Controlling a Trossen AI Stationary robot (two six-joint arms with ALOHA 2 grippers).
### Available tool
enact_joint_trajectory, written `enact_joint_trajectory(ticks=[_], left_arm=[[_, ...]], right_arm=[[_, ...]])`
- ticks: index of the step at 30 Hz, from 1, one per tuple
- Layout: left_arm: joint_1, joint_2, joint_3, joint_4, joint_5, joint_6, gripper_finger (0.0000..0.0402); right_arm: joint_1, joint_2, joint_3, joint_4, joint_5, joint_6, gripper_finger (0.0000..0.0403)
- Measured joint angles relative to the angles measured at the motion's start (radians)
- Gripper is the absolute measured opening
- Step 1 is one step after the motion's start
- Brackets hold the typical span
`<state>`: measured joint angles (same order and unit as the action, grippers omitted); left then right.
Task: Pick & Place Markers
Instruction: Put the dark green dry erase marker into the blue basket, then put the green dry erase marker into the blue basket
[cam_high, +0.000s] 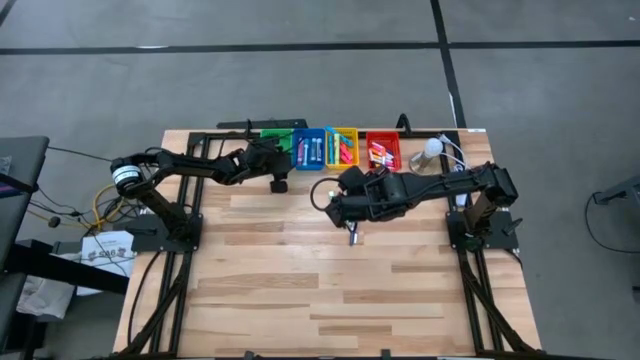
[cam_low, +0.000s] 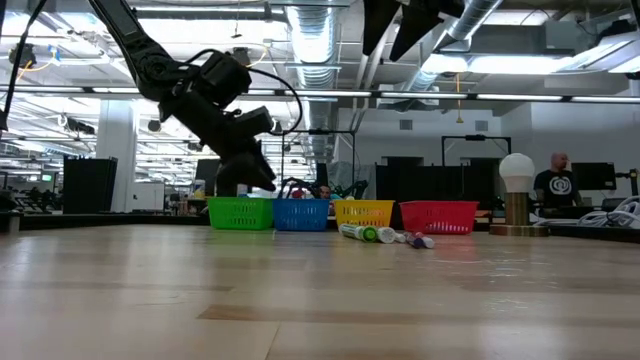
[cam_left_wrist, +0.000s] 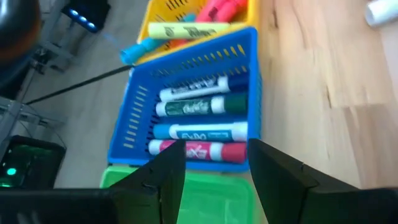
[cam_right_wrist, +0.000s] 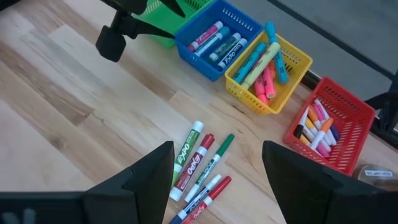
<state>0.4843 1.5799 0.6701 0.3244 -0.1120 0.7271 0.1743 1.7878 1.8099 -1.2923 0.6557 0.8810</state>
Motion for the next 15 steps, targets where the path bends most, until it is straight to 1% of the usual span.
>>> enact_joint_trajectory(ticks=[4, 7, 10, 12, 15], left_arm=[[0.0, -0.001, 0.0, 0.037, -0.021, -0.075, 0.0172], [0.0, -0.021, -0.001, 0.033, -0.047, -0.187, 0.0172], [0.0, -0.069, -0.001, 0.005, -0.048, -0.299, 0.0172], [0.0, -0.112, -0.001, -0.027, -0.028, -0.361, 0.0172], [0.0, -0.183, -0.001, -0.076, 0.03, -0.455, 0.0172]], right_arm=[[-0.002, 0.0, 0.0, -0.001, 0.0, 0.001, 0.0235], [-0.002, 0.0, 0.0, -0.001, -0.001, 0.022, 0.0235], [-0.006, 0.0, 0.0, -0.001, -0.002, 0.054, 0.0235], [-0.012, 0.0, 0.0, -0.001, -0.002, 0.085, 0.0235], [-0.021, 0.0, -0.007, 0.009, -0.001, 0.159, 0.0235]])
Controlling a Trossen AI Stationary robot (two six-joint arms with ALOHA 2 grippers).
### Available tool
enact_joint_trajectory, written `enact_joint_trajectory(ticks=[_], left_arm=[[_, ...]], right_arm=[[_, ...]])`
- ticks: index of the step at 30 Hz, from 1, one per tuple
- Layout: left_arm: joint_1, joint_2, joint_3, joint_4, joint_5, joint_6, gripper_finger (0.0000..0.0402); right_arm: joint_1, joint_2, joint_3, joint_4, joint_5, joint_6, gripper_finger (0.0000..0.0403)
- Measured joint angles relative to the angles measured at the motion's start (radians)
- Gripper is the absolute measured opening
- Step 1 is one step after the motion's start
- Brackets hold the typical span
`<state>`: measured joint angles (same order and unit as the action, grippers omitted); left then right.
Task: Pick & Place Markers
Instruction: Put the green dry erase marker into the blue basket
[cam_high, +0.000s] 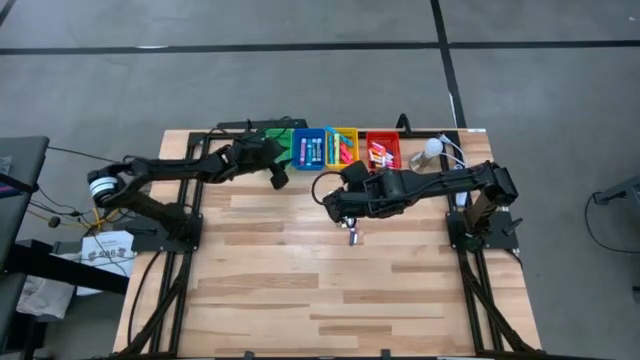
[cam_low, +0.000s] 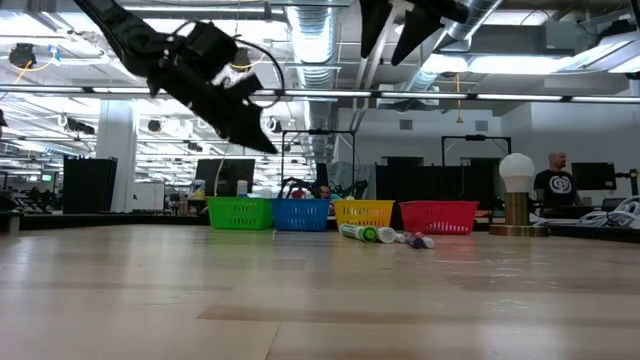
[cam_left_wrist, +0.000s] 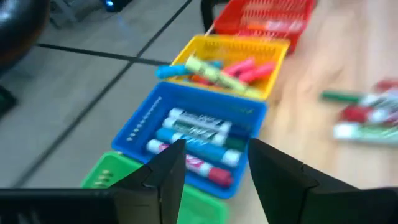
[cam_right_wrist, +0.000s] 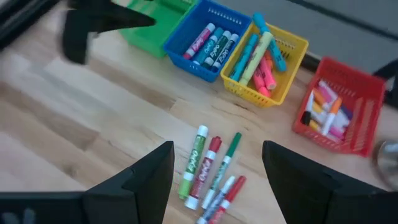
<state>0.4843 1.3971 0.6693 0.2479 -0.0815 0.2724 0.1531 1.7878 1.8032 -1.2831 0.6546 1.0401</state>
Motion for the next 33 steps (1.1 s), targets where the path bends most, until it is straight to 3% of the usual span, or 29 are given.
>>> enact_joint_trajectory(ticks=[7, 20, 26, 33], left_arm=[[0.0, -0.14, 0.0, -0.07, 0.231, -0.228, 0.0172], [-0.002, -0.288, 0.0, -0.245, 0.586, -0.365, 0.0172], [-0.013, -0.333, 0.0, -0.35, 0.666, -0.411, 0.0172], [-0.092, -0.394, 0.0, -0.434, 0.682, -0.413, 0.0172]], right_arm=[[-0.005, 0.001, -0.154, 0.183, -0.013, 0.149, 0.0235], [-0.006, 0.002, -0.435, 0.671, -0.055, 0.245, 0.0206], [-0.007, 0.002, -0.5, 0.806, -0.054, 0.18, 0.0177], [-0.041, 0.002, -0.521, 0.791, -0.057, 0.156, 0.0158]])
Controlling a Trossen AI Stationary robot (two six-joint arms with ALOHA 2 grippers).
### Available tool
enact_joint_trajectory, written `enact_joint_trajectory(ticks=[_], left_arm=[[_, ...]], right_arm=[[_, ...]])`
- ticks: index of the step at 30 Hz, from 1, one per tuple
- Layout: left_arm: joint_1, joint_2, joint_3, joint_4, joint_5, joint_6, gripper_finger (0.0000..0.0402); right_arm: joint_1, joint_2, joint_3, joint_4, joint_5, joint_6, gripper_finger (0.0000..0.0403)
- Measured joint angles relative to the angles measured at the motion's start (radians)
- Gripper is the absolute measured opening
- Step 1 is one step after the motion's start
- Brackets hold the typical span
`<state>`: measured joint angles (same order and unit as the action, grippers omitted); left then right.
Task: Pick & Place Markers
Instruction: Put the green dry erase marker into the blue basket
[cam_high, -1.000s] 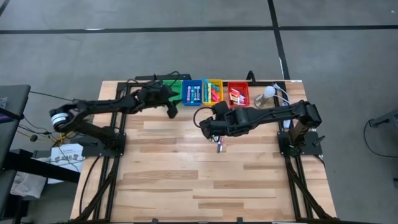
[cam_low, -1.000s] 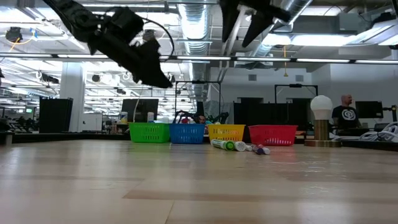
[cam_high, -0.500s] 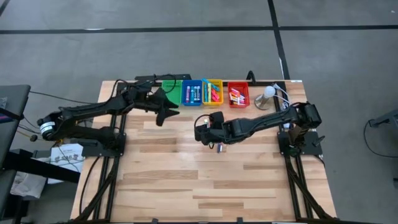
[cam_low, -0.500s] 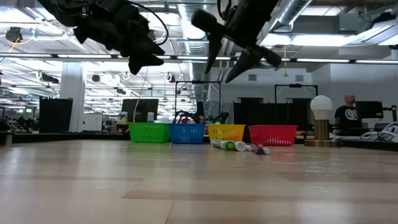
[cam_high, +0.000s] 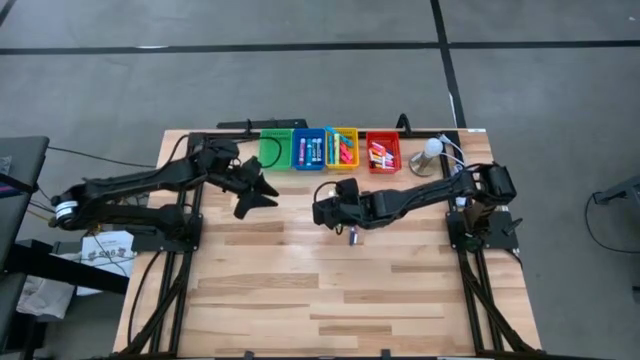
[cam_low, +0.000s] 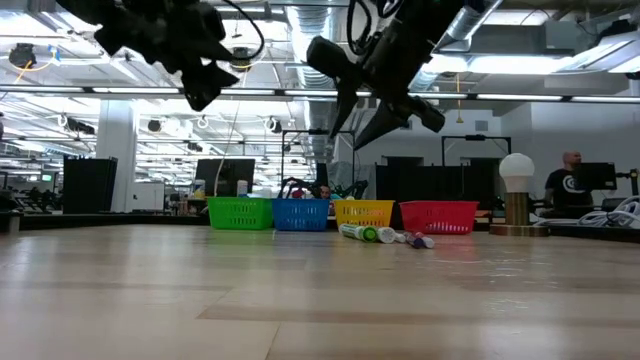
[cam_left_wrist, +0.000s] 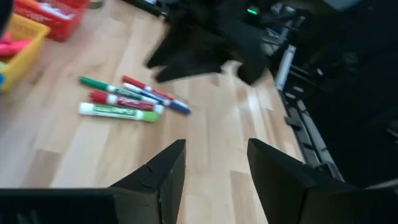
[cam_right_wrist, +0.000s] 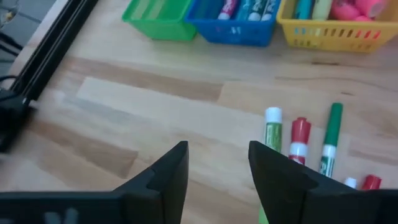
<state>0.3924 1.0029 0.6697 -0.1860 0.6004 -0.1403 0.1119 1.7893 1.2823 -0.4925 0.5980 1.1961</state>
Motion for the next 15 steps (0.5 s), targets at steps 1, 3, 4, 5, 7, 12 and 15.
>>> enact_joint_trajectory(ticks=[1, 3, 4, 5, 7, 12, 15], left_arm=[[-0.013, -0.009, 0.0, -0.007, 0.0, 0.0, 0.0172], [-0.034, -0.027, 0.0, -0.016, 0.0, 0.0, 0.0172], [-0.043, -0.037, 0.0, -0.016, 0.0, 0.0, 0.0172], [-0.05, -0.048, 0.0, -0.016, 0.0, 0.001, 0.0173], [-0.058, -0.069, 0.0, -0.016, -0.003, 0.007, 0.0172], [-0.047, -0.11, 0.0, -0.014, -0.011, 0.01, 0.0172], [-0.042, -0.122, 0.0, -0.015, -0.025, 0.006, 0.0172]], right_arm=[[-0.007, 0.0, 0.0, 0.001, 0.0, 0.0, 0.0157], [-0.026, 0.0, 0.0, 0.013, -0.021, 0.0, 0.0155], [-0.036, 0.0, 0.0, 0.019, -0.043, -0.001, 0.0154], [-0.047, 0.008, 0.001, 0.02, -0.066, 0.0, 0.0153], [-0.067, 0.037, 0.005, 0.024, -0.117, 0.003, 0.015], [-0.111, 0.145, 0.031, -0.018, -0.222, 0.0, 0.0143], [-0.118, 0.18, 0.05, -0.03, -0.234, -0.014, 0.0136]])
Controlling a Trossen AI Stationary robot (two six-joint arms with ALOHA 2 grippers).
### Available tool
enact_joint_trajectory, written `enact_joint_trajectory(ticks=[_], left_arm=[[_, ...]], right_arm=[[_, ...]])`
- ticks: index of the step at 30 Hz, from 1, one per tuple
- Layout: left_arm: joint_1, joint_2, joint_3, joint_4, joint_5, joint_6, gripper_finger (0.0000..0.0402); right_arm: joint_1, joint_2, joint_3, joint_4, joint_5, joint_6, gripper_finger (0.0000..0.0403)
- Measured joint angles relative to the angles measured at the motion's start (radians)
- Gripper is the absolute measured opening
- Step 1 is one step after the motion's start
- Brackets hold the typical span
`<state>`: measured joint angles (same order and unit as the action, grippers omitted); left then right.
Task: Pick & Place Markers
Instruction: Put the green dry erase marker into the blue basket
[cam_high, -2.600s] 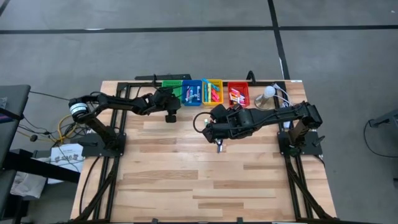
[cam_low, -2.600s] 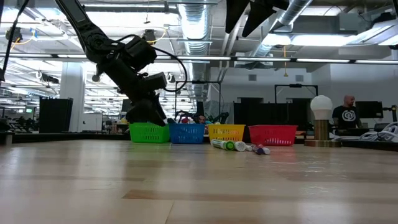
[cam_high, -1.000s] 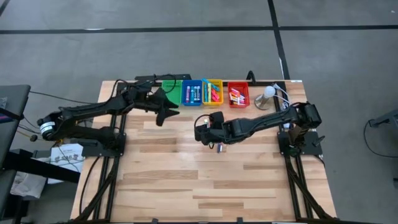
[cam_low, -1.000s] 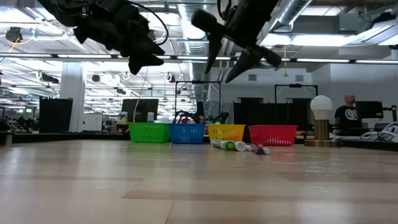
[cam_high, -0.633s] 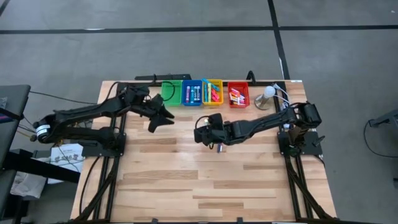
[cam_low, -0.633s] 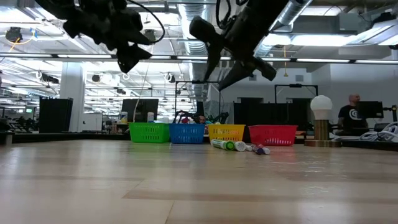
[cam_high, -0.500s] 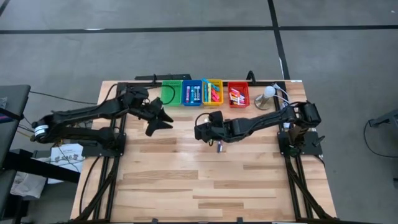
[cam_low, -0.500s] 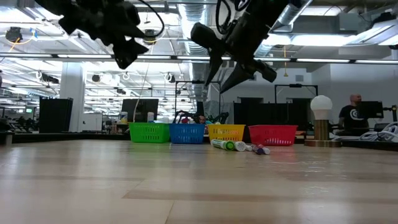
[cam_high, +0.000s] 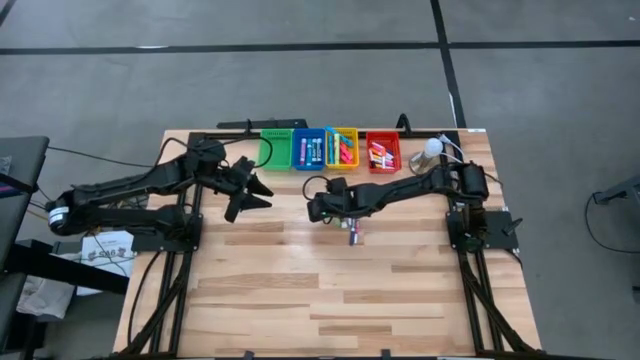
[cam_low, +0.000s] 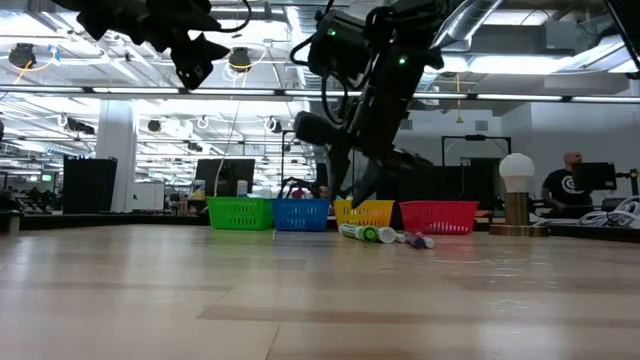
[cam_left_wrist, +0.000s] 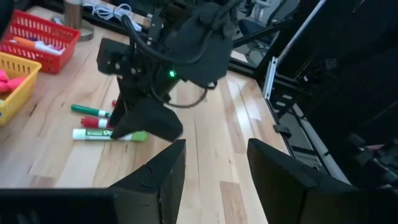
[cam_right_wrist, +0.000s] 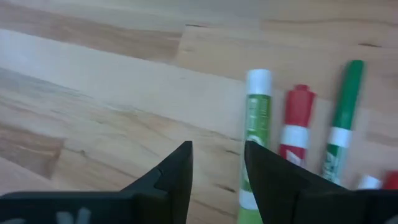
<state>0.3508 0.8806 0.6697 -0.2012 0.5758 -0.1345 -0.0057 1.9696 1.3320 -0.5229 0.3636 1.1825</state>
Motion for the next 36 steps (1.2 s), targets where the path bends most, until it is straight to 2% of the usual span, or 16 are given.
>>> enact_joint_trajectory(ticks=[8, 24, 36], left_arm=[[0.0, -0.01, 0.0, -0.011, -0.003, -0.005, 0.0173], [0.0, -0.009, 0.0, -0.012, -0.003, -0.005, 0.0172], [-0.001, -0.009, 0.0, -0.012, -0.003, -0.013, 0.0172]], right_arm=[[-0.003, 0.005, 0.007, -0.007, 0.016, -0.043, 0.0118], [-0.006, 0.023, 0.007, -0.017, 0.081, -0.163, 0.0124], [-0.006, 0.117, 0.007, 0.008, 0.017, -0.162, 0.0123]])
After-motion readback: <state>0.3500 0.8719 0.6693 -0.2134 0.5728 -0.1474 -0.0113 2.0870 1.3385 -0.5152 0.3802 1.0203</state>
